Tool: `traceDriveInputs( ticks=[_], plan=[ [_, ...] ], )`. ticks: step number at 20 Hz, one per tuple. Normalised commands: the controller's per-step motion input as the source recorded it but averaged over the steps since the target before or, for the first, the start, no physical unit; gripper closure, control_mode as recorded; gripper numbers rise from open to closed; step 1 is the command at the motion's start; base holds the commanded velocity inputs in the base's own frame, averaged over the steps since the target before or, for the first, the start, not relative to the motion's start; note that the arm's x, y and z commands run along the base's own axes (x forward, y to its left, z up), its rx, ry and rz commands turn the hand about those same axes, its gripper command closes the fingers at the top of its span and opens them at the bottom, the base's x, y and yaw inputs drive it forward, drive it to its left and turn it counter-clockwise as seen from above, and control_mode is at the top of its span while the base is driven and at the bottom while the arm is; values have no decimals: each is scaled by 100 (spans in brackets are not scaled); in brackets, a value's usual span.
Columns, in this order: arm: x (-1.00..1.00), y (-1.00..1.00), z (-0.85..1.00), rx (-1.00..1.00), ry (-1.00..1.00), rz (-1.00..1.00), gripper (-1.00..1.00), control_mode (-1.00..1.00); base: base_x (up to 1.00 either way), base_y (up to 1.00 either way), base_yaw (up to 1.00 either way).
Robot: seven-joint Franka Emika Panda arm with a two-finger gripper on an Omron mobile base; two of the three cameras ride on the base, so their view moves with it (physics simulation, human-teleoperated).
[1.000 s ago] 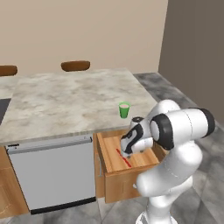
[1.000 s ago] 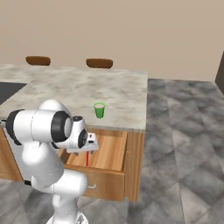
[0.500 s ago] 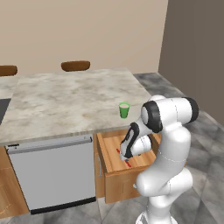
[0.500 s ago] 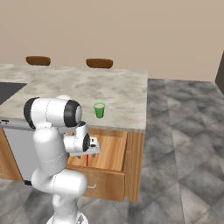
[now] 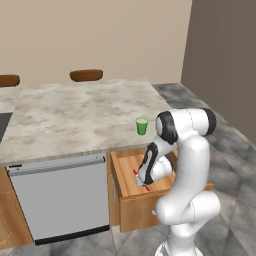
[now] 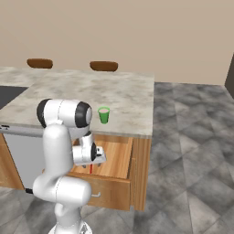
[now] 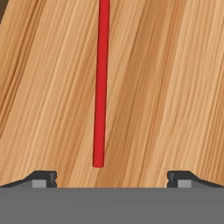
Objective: Pick up the straw from the right drawer and put it inside the smoothie cup.
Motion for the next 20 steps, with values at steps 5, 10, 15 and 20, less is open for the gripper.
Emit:
traceDriveInputs(
  ticks=[5, 10, 15, 20],
  plan=[
    [29, 16, -19, 0, 0, 0, -100, -100, 0, 0, 0],
    [29, 10, -10, 0, 0, 0, -100, -100, 0, 0, 0],
    [13, 0, -13, 0, 0, -1, -100, -100, 0, 0, 0],
    [13, 0, -18, 0, 0, -1, -100, -100, 0, 0, 0]
  ],
)
